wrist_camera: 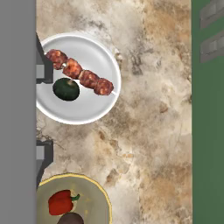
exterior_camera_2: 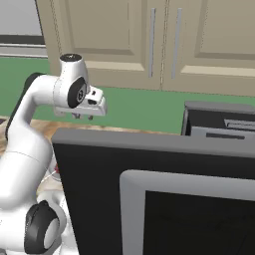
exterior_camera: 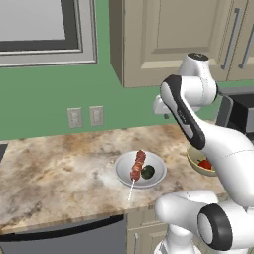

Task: Place the bowl containing the kebab skewer and squash in the microwave. Close the microwave door and press the start button to microwave the meal.

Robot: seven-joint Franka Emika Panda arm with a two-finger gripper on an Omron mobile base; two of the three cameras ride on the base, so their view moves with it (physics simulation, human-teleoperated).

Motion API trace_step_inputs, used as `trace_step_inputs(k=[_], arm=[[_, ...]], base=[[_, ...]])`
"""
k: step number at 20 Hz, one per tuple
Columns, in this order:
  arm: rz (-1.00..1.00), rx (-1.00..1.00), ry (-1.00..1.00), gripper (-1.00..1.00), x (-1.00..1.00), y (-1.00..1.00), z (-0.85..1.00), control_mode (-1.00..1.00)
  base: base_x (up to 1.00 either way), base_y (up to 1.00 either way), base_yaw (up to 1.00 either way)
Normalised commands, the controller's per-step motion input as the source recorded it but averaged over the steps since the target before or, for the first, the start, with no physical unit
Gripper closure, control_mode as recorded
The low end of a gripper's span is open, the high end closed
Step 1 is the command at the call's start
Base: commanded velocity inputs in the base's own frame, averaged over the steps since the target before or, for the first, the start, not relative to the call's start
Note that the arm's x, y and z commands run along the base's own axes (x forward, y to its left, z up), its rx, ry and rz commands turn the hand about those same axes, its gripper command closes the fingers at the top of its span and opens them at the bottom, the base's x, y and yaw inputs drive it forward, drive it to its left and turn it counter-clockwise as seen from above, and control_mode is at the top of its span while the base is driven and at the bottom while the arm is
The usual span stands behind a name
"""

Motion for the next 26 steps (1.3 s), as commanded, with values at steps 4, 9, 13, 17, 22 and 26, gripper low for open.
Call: trace_step_inputs(k=[4, 9, 13, 17, 22, 26], arm=[[0.01, 0.00, 0.00, -1.00, -0.17, 0.00, -0.12, -1.00], [0.01, 0.02, -0.01, -1.00, -0.21, 0.11, -0.24, -1.00], [-0.11, 0.04, -0.13, -1.00, -0.47, 0.06, -0.52, -1.00], [-0.12, 0.18, -0.03, -1.00, -0.25, 0.00, -0.64, -1.00], [-0.10, 0.25, 0.01, -1.00, -0.04, 0.00, -0.70, -1.00], [-0.11, 0.17, 0.20, -1.00, 0.01, 0.00, -0.57, -1.00]], base=[[0.00, 0.00, 0.00], [0.00, 0.00, 0.00], [0.00, 0.00, 0.00], [0.00, 0.00, 0.00], [0.00, 0.00, 0.00], [0.00, 0.00, 0.00]])
